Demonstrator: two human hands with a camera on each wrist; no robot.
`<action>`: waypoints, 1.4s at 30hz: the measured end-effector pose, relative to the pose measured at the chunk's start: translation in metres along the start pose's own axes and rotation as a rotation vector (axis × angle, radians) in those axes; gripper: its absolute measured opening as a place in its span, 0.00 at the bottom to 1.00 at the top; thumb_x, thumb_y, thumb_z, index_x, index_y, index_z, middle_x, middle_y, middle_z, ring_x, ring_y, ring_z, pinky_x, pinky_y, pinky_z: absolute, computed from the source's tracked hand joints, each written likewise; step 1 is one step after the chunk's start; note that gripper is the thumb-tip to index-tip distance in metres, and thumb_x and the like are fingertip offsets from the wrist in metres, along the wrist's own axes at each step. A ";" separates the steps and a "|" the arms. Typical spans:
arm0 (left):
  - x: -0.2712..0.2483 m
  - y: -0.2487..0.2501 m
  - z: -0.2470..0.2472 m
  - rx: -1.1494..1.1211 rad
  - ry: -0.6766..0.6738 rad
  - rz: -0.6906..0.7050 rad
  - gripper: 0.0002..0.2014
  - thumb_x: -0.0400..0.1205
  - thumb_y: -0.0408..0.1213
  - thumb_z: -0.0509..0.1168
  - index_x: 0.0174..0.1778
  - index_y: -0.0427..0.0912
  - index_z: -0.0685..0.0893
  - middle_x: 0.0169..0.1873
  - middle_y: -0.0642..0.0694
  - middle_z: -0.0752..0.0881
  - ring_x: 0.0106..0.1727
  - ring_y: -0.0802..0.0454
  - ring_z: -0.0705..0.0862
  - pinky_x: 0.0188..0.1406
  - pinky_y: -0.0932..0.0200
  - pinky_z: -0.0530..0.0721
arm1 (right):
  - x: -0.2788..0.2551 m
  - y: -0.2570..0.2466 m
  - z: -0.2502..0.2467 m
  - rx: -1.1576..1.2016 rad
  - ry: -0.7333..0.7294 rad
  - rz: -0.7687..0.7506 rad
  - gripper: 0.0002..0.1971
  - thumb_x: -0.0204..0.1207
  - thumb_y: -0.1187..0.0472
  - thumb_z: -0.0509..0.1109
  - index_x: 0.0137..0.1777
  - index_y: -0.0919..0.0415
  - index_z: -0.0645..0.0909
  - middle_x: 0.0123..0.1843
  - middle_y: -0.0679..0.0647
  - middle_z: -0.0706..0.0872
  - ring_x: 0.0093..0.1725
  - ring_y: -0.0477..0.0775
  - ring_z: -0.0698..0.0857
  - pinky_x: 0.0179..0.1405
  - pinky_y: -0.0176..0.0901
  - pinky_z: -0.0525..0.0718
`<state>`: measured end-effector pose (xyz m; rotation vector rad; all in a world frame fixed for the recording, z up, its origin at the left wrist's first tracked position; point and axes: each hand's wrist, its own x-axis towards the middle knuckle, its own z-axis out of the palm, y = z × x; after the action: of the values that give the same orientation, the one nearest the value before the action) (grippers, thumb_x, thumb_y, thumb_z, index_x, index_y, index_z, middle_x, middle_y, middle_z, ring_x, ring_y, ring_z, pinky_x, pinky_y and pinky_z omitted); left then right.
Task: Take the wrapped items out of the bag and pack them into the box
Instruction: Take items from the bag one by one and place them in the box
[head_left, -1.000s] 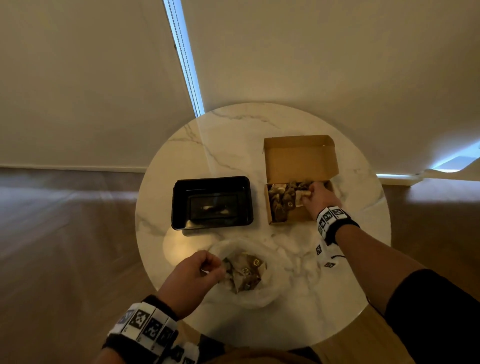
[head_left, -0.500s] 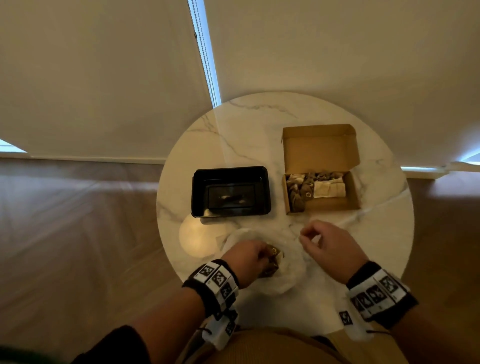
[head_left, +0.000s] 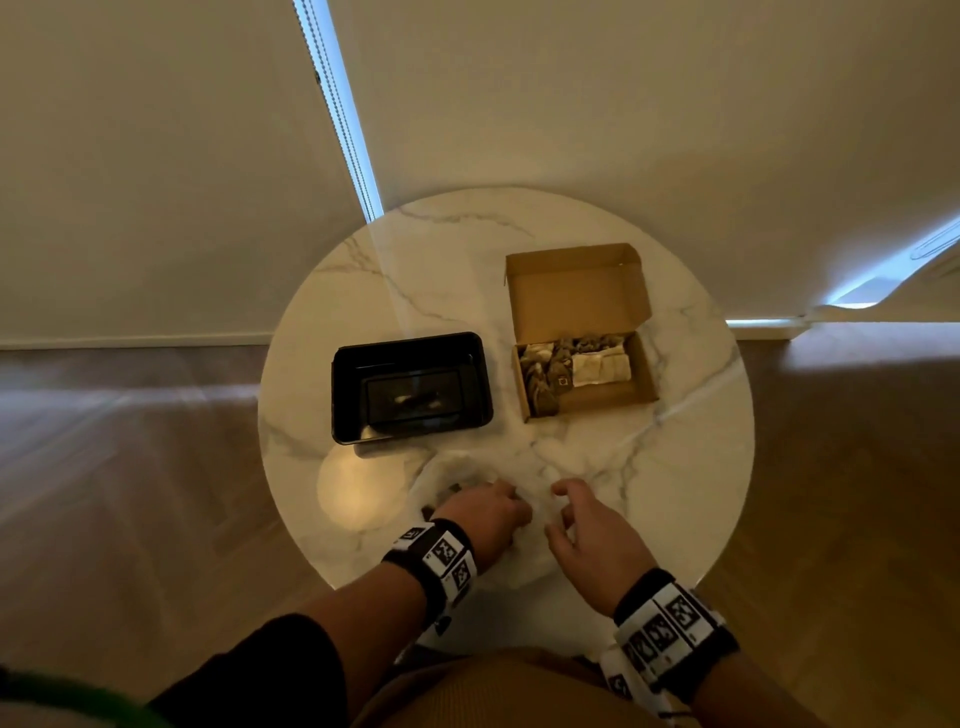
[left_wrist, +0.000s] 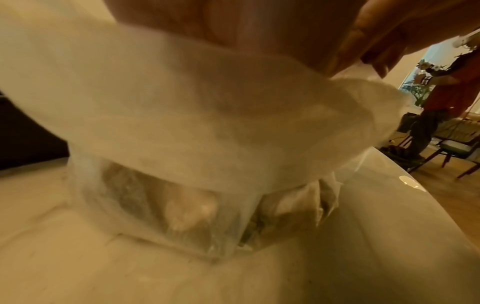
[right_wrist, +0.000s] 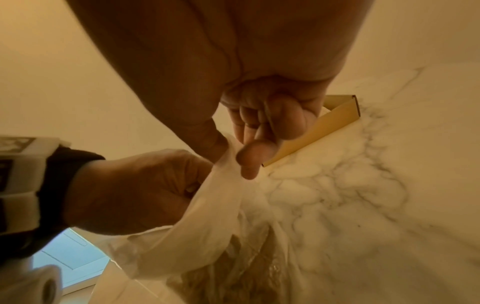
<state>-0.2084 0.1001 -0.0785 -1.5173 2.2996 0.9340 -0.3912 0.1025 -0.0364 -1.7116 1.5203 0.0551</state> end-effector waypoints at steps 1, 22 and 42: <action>-0.001 0.001 -0.001 -0.026 0.004 -0.006 0.18 0.85 0.38 0.69 0.72 0.51 0.84 0.71 0.44 0.81 0.67 0.39 0.84 0.69 0.42 0.84 | 0.000 0.001 -0.001 0.005 0.007 -0.006 0.24 0.84 0.53 0.67 0.78 0.49 0.68 0.52 0.45 0.84 0.55 0.52 0.86 0.56 0.50 0.84; -0.085 -0.032 -0.045 -0.722 0.296 -0.238 0.04 0.82 0.42 0.73 0.47 0.55 0.85 0.42 0.53 0.92 0.42 0.59 0.90 0.49 0.54 0.92 | -0.008 -0.002 -0.007 -0.068 0.088 -0.099 0.21 0.81 0.44 0.70 0.71 0.46 0.75 0.57 0.42 0.81 0.53 0.42 0.82 0.53 0.37 0.79; -0.098 -0.017 -0.085 -1.059 0.510 -0.109 0.07 0.85 0.47 0.72 0.47 0.48 0.90 0.41 0.45 0.93 0.42 0.48 0.91 0.48 0.46 0.93 | 0.002 -0.079 -0.037 0.529 0.072 -0.343 0.03 0.79 0.59 0.78 0.49 0.49 0.88 0.41 0.52 0.91 0.37 0.51 0.87 0.39 0.48 0.89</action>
<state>-0.1381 0.1158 0.0310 -2.4565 2.0068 2.1368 -0.3417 0.0734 0.0289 -1.5185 1.1347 -0.5446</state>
